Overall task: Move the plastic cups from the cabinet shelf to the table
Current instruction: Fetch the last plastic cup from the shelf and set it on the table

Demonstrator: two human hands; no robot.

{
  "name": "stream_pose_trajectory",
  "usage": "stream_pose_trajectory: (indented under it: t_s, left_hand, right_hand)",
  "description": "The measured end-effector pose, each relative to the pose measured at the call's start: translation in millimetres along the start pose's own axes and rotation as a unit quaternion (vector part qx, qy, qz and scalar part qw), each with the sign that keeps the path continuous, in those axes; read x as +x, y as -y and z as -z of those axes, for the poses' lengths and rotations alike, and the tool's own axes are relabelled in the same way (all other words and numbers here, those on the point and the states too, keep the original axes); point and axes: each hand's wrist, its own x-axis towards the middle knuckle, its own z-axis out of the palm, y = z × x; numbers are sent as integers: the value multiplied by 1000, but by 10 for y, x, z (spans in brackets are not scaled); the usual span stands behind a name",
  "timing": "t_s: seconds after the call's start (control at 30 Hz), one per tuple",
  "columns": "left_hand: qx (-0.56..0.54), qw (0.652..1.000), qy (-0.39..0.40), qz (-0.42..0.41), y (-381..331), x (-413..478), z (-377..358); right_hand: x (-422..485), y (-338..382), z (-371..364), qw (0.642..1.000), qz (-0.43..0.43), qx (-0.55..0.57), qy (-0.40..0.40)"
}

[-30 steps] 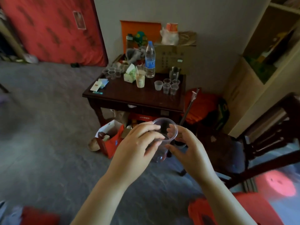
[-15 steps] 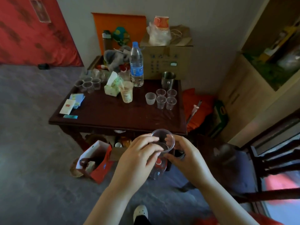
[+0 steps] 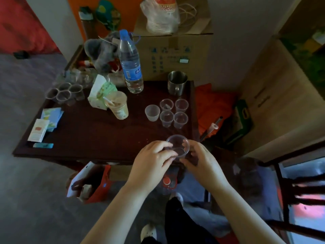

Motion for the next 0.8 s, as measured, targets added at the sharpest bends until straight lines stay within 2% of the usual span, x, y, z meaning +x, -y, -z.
stream_pose_trajectory:
  t_s: [0.27,0.43,0.57,0.8]
  left_hand:
    - [25,998,47,39,279,644,-562]
    - [15,994,94,48,520,756,-824]
    - [-2,988,132,78,705,724,-961]
    - [1,985,155,72,852,818,-1062]
  right_hand:
    - [672,-612,76,995,-68,17,77]
    - [921,-867,-8,986,-100,-23,130]
    - [1063,-934,-92,977,-132,-5,169]
    - [1202,-991,-170,974,-150,-16,170]
